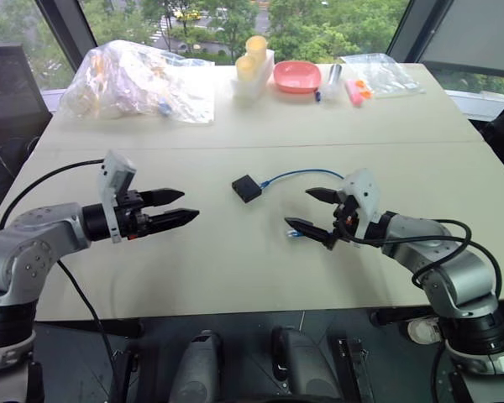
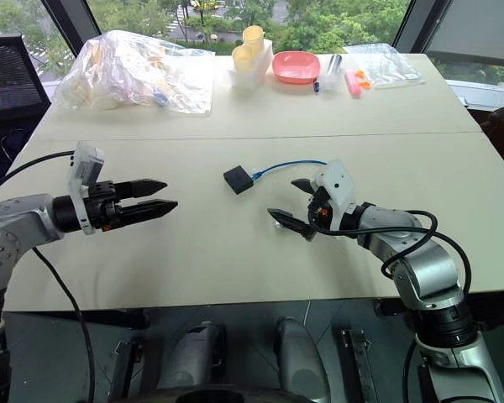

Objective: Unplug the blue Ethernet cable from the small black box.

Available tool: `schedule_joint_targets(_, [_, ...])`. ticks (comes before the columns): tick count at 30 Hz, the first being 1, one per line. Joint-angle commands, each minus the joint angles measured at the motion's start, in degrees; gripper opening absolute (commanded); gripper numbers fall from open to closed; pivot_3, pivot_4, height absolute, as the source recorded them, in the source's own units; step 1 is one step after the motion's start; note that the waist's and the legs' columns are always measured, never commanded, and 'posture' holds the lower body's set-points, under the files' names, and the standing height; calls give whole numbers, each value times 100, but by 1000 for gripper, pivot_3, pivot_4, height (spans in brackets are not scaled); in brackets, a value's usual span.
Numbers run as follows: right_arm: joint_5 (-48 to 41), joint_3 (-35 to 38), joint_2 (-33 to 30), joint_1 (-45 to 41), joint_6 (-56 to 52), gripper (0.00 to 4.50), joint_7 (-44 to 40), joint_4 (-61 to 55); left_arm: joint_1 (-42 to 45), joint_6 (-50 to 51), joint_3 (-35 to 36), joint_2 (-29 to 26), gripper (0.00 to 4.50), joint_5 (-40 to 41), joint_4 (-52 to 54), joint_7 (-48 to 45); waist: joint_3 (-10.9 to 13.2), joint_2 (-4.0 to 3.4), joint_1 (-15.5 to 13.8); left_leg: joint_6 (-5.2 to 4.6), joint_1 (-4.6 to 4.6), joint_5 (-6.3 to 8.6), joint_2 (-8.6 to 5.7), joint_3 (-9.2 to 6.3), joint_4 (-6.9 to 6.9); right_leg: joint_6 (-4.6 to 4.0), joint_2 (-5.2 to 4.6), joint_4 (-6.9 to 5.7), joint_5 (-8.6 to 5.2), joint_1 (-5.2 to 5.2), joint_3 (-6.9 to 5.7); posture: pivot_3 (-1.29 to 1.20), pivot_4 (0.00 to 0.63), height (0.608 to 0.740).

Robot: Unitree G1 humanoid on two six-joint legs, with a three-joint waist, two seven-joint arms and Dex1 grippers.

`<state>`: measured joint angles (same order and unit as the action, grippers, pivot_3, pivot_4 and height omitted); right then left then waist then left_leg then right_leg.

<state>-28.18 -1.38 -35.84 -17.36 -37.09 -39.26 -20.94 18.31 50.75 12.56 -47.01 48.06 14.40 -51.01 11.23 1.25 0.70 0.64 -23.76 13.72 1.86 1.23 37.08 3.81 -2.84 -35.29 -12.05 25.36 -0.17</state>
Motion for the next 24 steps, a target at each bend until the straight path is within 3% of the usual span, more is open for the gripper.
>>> schedule_joint_targets(1, [38,107,59,-47,130,4457,19,-69,73,-204,21,34,3784,-105,-10,-41,0,0,-2,0,0,0,0,0,0,0,0,0,0,0,0,0,150,740])
schedule_joint_targets(24, [495,-141,171,-490,412,4457,-218,458,133,-439,-222,250,3784,-520,-90,18,-1,1,8,0,9,0,0,2,5,0,3,-17,1,-3,6,0,150,740])
